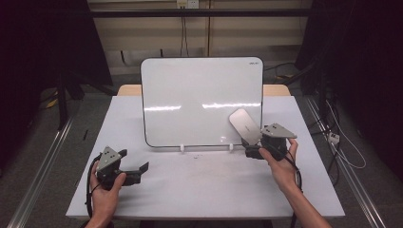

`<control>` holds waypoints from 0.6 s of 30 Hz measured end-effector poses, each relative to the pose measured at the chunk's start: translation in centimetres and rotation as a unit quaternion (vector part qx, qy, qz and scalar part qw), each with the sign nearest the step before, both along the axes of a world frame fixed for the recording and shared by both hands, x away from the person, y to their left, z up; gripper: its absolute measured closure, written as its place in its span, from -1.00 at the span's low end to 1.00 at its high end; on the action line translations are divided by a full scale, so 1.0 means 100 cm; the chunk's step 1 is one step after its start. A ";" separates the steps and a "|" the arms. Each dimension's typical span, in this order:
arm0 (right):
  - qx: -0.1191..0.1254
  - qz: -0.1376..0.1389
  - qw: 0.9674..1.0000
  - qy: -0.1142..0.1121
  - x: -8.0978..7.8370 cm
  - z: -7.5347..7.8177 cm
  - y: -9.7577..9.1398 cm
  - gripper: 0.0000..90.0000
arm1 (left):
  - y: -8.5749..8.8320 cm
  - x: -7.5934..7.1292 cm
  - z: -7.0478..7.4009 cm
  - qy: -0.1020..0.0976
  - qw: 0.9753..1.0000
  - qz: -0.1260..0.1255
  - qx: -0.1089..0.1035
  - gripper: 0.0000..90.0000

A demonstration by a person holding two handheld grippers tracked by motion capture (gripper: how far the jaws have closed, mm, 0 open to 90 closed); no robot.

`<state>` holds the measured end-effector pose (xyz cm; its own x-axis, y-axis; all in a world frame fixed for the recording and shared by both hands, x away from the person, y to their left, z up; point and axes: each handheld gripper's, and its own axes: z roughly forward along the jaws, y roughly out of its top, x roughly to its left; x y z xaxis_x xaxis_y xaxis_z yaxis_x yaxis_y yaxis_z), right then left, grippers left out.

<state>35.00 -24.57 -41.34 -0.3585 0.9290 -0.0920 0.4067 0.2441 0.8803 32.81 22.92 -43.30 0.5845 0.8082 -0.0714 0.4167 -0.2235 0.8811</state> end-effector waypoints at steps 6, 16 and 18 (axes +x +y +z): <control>0.012 -0.016 1.000 0.000 -0.010 -0.001 -0.008 -0.88 | 0.001 0.000 -0.001 0.004 1.000 0.004 -0.007 -0.90; 0.031 -0.025 0.999 -0.008 -0.027 -0.005 -0.023 -0.87 | -0.001 -0.002 0.000 0.001 1.000 0.013 -0.001 -0.90; 0.032 -0.026 0.999 -0.009 -0.031 -0.007 -0.025 -0.87 | 0.000 -0.003 0.000 0.002 1.000 0.017 -0.002 -0.90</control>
